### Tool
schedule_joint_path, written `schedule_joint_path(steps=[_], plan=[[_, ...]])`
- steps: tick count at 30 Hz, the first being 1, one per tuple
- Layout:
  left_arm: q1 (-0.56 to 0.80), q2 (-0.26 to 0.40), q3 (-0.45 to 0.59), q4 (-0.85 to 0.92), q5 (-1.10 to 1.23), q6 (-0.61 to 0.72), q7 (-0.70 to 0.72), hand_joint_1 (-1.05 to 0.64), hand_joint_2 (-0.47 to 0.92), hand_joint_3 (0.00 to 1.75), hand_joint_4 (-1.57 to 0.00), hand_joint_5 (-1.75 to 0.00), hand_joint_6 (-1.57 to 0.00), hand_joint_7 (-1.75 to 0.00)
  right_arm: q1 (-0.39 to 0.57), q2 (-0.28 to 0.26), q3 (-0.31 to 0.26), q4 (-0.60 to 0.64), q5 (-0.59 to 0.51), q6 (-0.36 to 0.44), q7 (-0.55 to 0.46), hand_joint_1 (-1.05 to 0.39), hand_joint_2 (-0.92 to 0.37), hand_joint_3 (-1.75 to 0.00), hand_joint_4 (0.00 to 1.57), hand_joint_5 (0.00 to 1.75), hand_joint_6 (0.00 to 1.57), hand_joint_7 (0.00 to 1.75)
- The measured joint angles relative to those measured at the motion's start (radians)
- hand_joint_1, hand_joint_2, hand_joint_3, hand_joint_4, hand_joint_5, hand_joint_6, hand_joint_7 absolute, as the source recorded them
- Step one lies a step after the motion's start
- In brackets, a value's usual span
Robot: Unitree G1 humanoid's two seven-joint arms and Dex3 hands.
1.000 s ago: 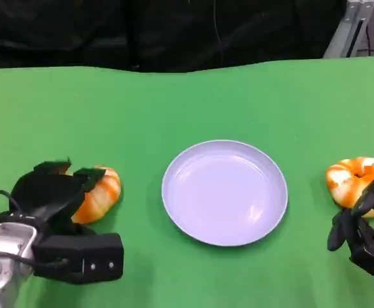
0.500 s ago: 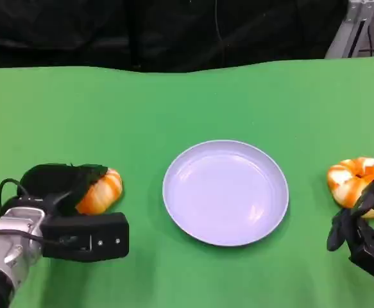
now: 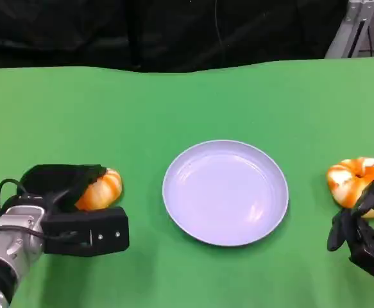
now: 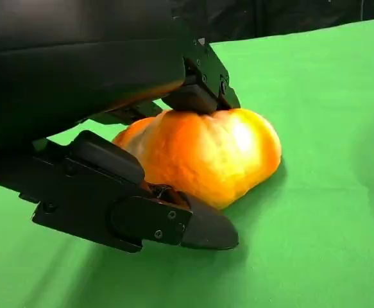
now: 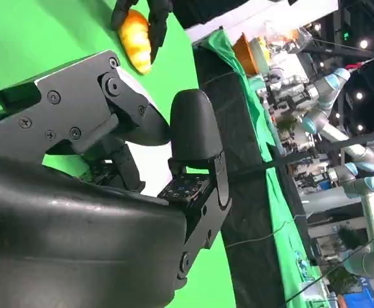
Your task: Grasp the bread from the table and place it into the plate.
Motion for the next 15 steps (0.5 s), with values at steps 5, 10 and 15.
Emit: schedule_joint_path(steps=[5, 10, 15], plan=[[0.0, -0.002, 0.0, 0.004, -0.009, 0.0, 0.0, -0.65, 0.92, 0.19, -0.58, -0.03, -0.6, -0.03, 0.0, 0.0, 0.0, 0.0, 0.0, 0.0, -0.001, -0.09, -0.64, -1.07, 0.8, 1.75, 0.7, 1.59], [0.0, -0.002, -0.001, 0.004, -0.011, 0.0, 0.0, -0.57, 0.92, 0.17, -0.66, -0.05, -0.66, -0.05, 0.0, 0.0, 0.0, 0.0, 0.0, 0.0, 0.0, -0.08, -0.65, -1.08, 0.79, 1.75, 0.7, 1.59], [0.0, -0.01, -0.002, 0.003, -0.015, 0.002, 0.021, -0.33, 0.92, 0.34, -0.84, -0.06, -0.82, -0.05, 0.0, 0.0, 0.0, 0.0, 0.001, 0.0, 0.003, -0.08, -0.66, -1.08, 0.79, 1.75, 0.69, 1.6]])
